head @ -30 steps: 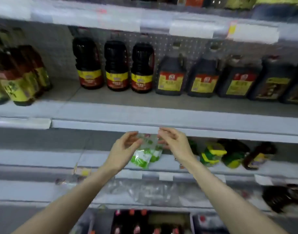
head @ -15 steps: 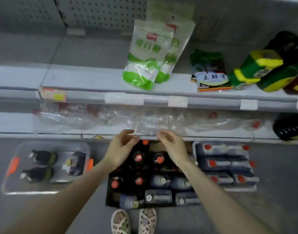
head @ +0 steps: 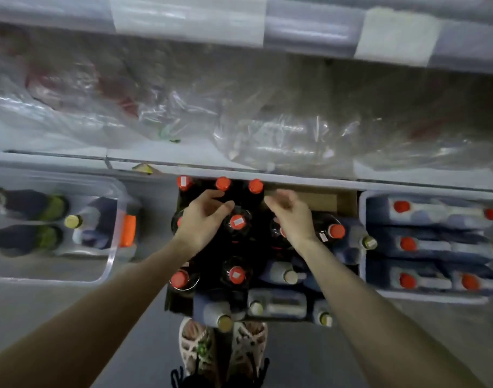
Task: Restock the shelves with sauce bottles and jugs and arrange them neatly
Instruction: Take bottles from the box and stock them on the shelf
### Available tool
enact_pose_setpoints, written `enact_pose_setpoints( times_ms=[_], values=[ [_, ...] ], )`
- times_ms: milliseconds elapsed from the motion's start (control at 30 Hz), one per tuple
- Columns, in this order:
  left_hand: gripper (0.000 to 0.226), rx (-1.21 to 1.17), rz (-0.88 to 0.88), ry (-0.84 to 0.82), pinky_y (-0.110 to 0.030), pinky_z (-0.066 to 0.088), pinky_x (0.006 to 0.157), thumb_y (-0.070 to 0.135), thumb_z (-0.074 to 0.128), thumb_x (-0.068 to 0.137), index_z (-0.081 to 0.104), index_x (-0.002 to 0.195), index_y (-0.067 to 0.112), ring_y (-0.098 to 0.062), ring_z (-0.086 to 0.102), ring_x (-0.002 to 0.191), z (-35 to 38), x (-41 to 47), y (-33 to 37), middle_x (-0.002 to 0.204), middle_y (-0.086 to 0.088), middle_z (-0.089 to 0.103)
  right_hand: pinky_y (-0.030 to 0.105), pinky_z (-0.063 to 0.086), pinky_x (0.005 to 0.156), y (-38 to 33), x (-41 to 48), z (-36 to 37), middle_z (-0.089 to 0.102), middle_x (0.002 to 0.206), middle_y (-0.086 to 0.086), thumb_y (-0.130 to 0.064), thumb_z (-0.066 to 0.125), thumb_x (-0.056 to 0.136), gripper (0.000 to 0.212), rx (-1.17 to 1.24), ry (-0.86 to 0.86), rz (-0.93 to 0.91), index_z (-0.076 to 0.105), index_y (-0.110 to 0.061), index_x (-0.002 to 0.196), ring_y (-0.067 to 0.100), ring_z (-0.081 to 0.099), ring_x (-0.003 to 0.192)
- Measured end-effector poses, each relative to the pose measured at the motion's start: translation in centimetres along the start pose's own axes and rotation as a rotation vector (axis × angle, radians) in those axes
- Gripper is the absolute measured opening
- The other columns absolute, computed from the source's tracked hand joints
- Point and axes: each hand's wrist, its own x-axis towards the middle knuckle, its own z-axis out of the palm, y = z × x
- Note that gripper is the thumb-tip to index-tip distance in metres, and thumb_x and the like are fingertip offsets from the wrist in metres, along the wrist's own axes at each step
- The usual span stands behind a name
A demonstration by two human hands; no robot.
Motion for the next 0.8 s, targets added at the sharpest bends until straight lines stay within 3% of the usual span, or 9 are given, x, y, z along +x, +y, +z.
enact_pose_setpoints(
  times_ms=[100,267,333,433,600,800],
  values=[
    [0.033,0.002,0.012,0.004,-0.017,0.042,0.08,0.03,0.062,0.092,0.058,0.121,0.017,-0.007,0.062,0.091,1.2,2.8,-2.4,0.091,0.011,0.065,0.043,0.048,0.099,2.0,3.3,1.6,0.062,0.108,-0.005,-0.03,0.073,0.085,0.045,-0.006,-0.04,-0.023,0.058,-0.016,0.124,0.018,0.06,0.11],
    [0.03,0.014,0.036,0.013,-0.013,0.044,0.075,0.031,0.061,0.092,0.057,0.119,0.019,-0.002,0.062,0.09,2.6,6.0,-6.1,0.093,0.011,0.067,0.005,0.04,0.08,5.1,7.3,4.0,0.06,0.102,-0.017,-0.02,0.074,0.085,0.038,-0.012,-0.147,-0.103,0.058,-0.022,0.119,-0.001,0.056,0.097],
    [0.028,0.01,0.044,0.027,-0.012,0.045,0.075,0.031,0.062,0.092,0.058,0.117,0.019,-0.002,0.063,0.09,3.0,7.0,-7.2,0.092,0.012,0.067,0.008,0.043,0.085,5.8,8.7,5.0,0.062,0.099,-0.016,-0.018,0.075,0.083,0.034,-0.024,-0.159,-0.121,0.057,-0.025,0.111,0.003,0.059,0.096],
    [0.02,0.015,0.066,0.043,-0.005,0.045,0.069,0.03,0.062,0.091,0.059,0.11,0.022,0.006,0.062,0.081,3.4,7.8,-8.3,0.089,0.013,0.067,0.028,0.048,0.094,6.5,10.2,5.9,0.066,0.097,-0.007,-0.019,0.076,0.082,0.029,-0.064,-0.142,-0.156,0.06,-0.022,0.106,0.015,0.063,0.099],
    [0.02,0.0,0.072,0.041,-0.004,0.045,0.069,0.029,0.062,0.092,0.06,0.11,0.021,0.003,0.063,0.084,3.4,7.8,-8.6,0.091,0.011,0.067,0.015,0.041,0.078,7.1,10.7,6.2,0.061,0.083,-0.011,-0.016,0.075,0.083,0.023,-0.078,-0.108,-0.184,0.058,-0.019,0.099,0.009,0.058,0.082],
    [0.021,0.004,0.059,0.043,-0.013,0.044,0.076,0.031,0.063,0.091,0.062,0.109,0.02,-0.005,0.063,0.091,1.5,6.2,-6.6,0.096,0.005,0.069,0.028,0.047,0.088,4.2,9.2,4.8,0.063,0.09,-0.004,-0.022,0.073,0.085,0.019,-0.069,-0.069,-0.223,0.06,-0.019,0.1,0.017,0.061,0.092]
  ],
)
